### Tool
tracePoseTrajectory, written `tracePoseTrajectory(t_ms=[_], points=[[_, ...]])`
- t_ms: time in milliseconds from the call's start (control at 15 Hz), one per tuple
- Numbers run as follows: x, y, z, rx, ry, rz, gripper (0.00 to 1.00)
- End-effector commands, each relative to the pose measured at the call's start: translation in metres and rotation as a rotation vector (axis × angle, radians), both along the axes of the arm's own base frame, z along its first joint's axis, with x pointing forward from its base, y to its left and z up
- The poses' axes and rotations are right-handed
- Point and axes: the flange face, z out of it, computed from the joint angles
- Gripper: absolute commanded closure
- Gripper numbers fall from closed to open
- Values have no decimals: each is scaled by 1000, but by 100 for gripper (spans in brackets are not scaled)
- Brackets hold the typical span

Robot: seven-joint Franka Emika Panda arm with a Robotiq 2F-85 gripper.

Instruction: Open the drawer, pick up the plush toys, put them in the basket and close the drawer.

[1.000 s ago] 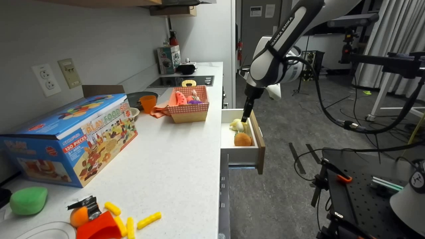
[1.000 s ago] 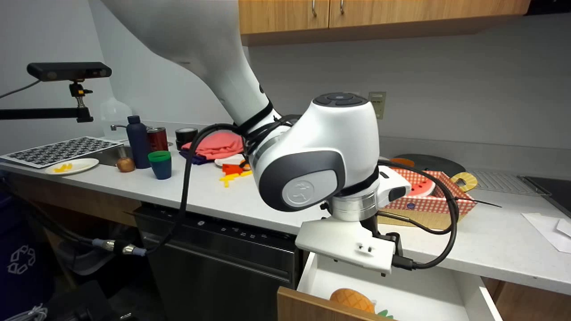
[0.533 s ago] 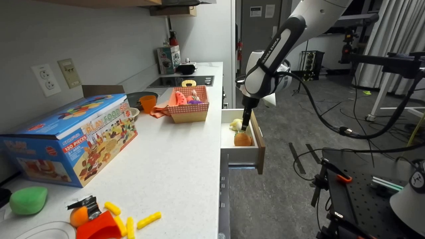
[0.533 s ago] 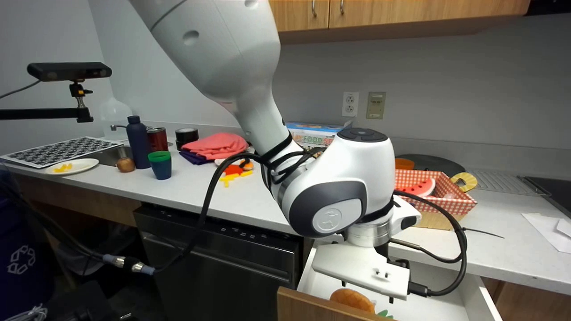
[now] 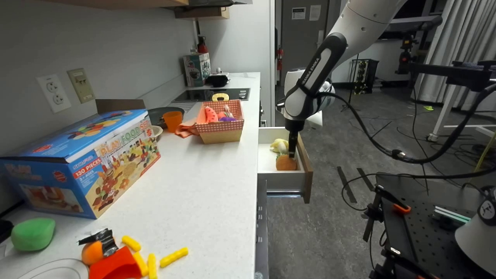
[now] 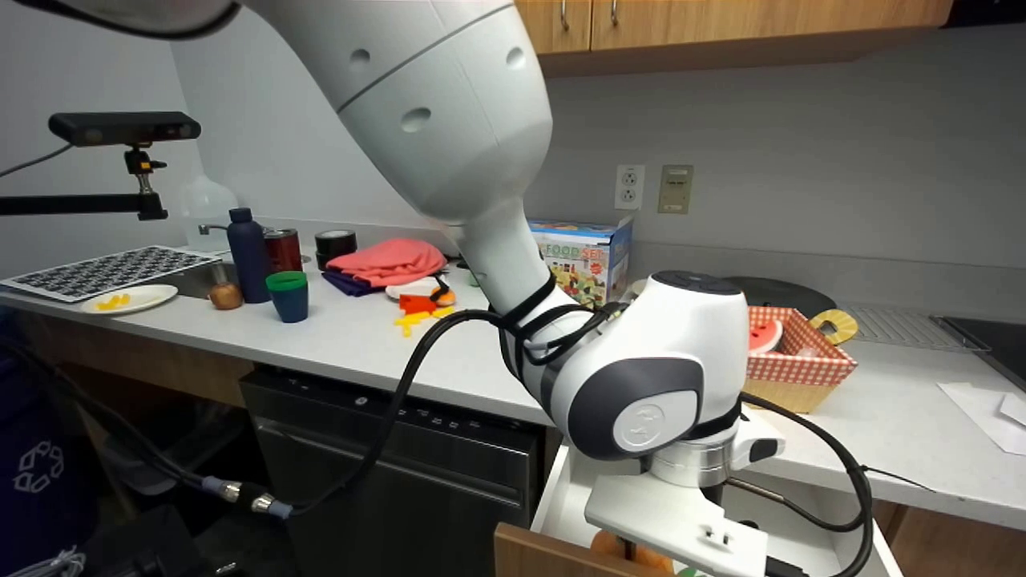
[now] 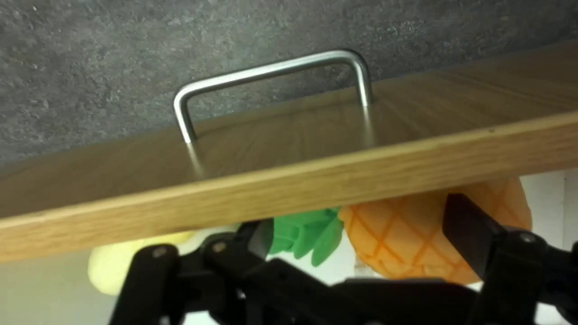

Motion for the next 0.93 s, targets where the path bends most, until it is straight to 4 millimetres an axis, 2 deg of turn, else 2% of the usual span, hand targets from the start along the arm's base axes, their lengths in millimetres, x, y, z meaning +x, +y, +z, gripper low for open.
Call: tracePoseTrajectory(t_ms=[0, 333, 467, 667, 867], points=[[-8, -16, 7, -90, 129, -35, 0], [-28, -27, 6, -137, 311, -72, 0], [-31, -27, 11, -136, 321, -69, 0], [-25, -13, 28, -61, 234, -50, 0], [-10, 8, 29, 3, 216, -54, 0]])
